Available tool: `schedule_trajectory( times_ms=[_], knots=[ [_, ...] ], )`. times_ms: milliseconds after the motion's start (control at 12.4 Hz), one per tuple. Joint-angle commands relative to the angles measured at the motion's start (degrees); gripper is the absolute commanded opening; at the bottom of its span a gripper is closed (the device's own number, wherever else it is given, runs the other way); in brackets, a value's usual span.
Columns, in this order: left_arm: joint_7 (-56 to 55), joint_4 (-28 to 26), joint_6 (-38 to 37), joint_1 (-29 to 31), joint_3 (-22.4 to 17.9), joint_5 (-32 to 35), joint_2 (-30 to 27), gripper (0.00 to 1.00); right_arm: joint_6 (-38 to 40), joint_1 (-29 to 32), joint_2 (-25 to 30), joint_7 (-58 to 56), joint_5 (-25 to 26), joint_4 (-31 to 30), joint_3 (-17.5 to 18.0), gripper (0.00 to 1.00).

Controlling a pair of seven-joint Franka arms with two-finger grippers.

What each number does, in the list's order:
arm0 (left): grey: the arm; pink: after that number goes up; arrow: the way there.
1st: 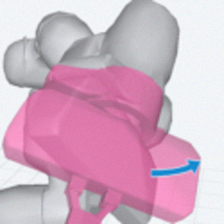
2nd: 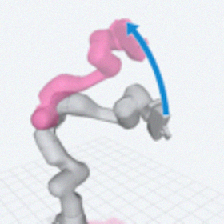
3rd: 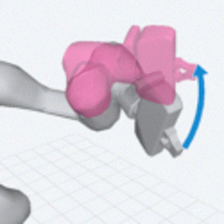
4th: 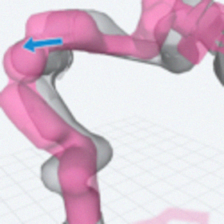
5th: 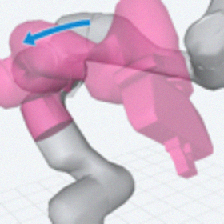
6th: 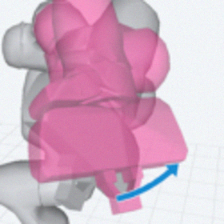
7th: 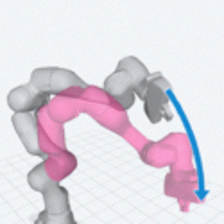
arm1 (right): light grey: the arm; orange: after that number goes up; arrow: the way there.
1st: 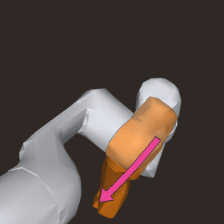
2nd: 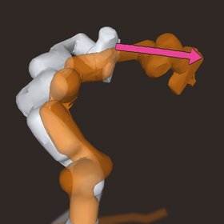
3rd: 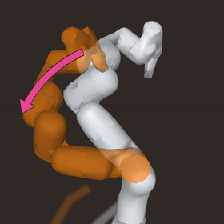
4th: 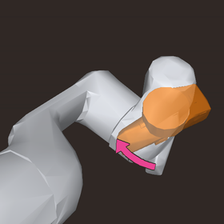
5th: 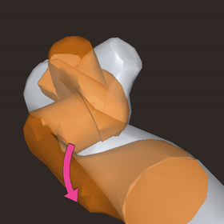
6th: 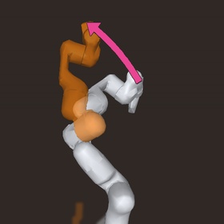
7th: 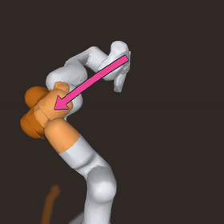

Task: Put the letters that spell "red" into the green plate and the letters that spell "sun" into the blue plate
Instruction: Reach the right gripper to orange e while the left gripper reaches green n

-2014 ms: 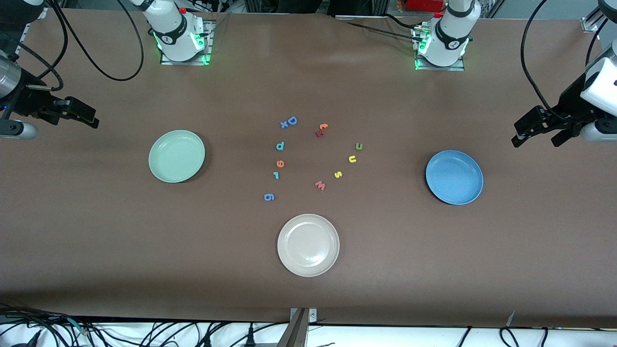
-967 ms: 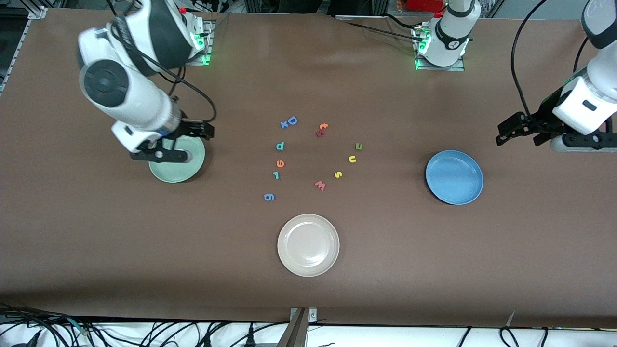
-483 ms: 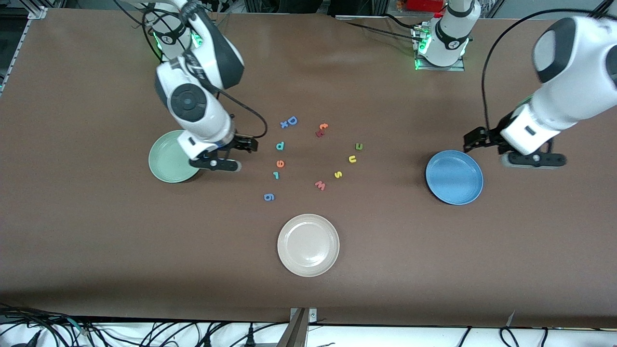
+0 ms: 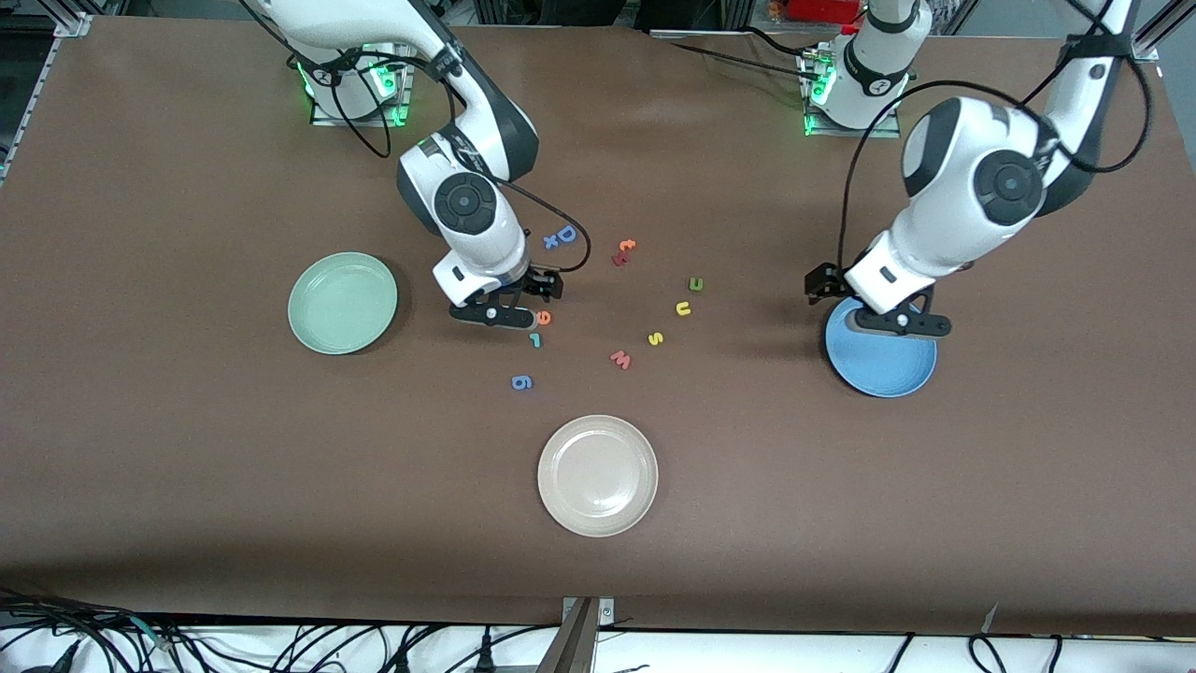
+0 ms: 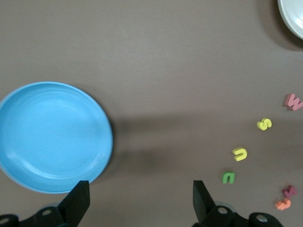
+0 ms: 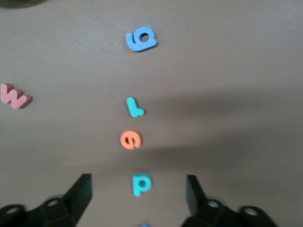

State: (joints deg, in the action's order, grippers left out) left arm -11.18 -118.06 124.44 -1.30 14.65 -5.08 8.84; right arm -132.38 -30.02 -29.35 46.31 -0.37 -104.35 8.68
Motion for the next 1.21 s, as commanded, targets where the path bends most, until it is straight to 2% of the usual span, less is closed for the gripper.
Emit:
schedule_trajectory(
  times_ms=[0,81,161,322,645,806,886,1128],
  knots=[
    [-10.03,0.46,4.21,-4.05,0.03,-0.55,3.63,0.94,-4.54,-0.74,-3.33,2.12,2.91,0.37,-0.51,0.65],
    [-13.57,0.37,6.15,-6.15,0.03,-0.03,5.30,0.94,-5.34,-0.83,-4.30,2.29,3.88,0.55,-0.51,0.60],
    [-14.64,0.28,7.30,-7.83,0.03,0.15,6.27,0.94,-6.22,-0.91,-4.75,2.38,3.89,0.55,-0.51,0.58],
    [-14.66,0.11,7.48,-9.42,0.03,0.15,7.68,0.98,-7.97,-1.00,-6.06,3.95,3.98,0.81,-0.60,0.58],
    [-14.83,-0.24,11.26,-13.46,-0.06,0.33,12.77,0.97,-9.83,-1.97,-7.65,5.81,4.76,0.81,-0.77,0.58],
    [-14.83,-0.94,11.52,-15.57,-0.15,6.27,14.54,0.98,-10.00,-2.23,-8.18,5.81,5.47,0.81,-0.77,0.58],
    [-16.14,-2.86,14.40,-16.19,-0.24,9.53,14.46,0.98,-10.79,-2.23,-8.70,5.81,5.56,0.81,-0.77,0.58],
    [-20.36,-2.97,15.75,-16.28,-0.32,10.35,14.54,0.98,-11.94,-2.32,-9.41,5.81,5.91,0.81,-0.95,0.55]
  ],
)
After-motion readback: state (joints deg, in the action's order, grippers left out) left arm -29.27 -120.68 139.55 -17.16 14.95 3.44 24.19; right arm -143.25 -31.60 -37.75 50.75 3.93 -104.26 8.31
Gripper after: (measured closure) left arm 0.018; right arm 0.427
